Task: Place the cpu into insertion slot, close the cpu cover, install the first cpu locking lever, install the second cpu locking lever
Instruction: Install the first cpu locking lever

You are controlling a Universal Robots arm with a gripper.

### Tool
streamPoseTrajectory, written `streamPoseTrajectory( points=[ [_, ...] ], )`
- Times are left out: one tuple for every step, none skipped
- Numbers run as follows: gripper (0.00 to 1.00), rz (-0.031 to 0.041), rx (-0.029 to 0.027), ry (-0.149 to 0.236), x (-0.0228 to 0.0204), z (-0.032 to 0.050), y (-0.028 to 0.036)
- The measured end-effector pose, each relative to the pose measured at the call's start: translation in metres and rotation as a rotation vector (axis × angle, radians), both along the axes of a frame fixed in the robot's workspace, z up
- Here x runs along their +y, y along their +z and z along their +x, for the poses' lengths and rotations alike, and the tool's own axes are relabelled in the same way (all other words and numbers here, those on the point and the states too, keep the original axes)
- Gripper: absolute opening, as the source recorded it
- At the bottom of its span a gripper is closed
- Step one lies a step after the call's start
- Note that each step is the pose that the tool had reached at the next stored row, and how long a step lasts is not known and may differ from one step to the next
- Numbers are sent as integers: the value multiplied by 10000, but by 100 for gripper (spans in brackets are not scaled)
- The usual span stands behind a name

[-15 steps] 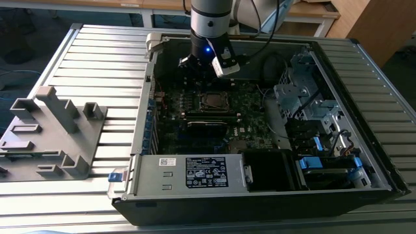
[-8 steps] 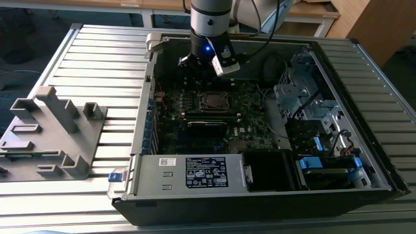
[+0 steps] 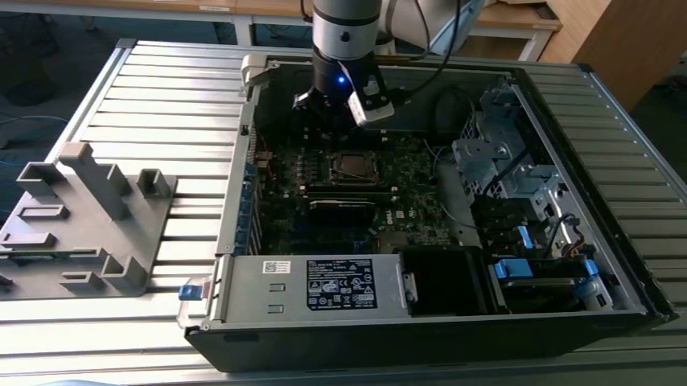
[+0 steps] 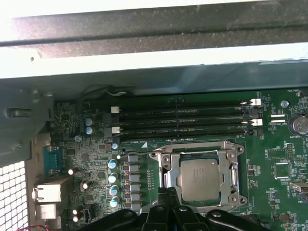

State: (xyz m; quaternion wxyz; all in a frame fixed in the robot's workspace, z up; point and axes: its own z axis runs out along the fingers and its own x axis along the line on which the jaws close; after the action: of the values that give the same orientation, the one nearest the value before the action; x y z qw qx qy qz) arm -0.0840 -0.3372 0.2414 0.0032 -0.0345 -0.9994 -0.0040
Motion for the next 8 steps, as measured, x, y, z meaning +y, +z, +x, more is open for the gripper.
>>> streamPoseTrajectory(
  points=[
    [11,0,0,0,0,-7,0],
    [11,0,0,0,0,-16,0],
    [11,-1,0,0,0,-27,0],
    [11,0,-1,0,0,-36,0],
    [11,0,-3,0,0,-39,0],
    [11,-1,-2,1,0,-39,2],
    [11,-3,-1,1,-1,-40,9],
    [11,-1,-3,1,-1,-40,20]
  ],
)
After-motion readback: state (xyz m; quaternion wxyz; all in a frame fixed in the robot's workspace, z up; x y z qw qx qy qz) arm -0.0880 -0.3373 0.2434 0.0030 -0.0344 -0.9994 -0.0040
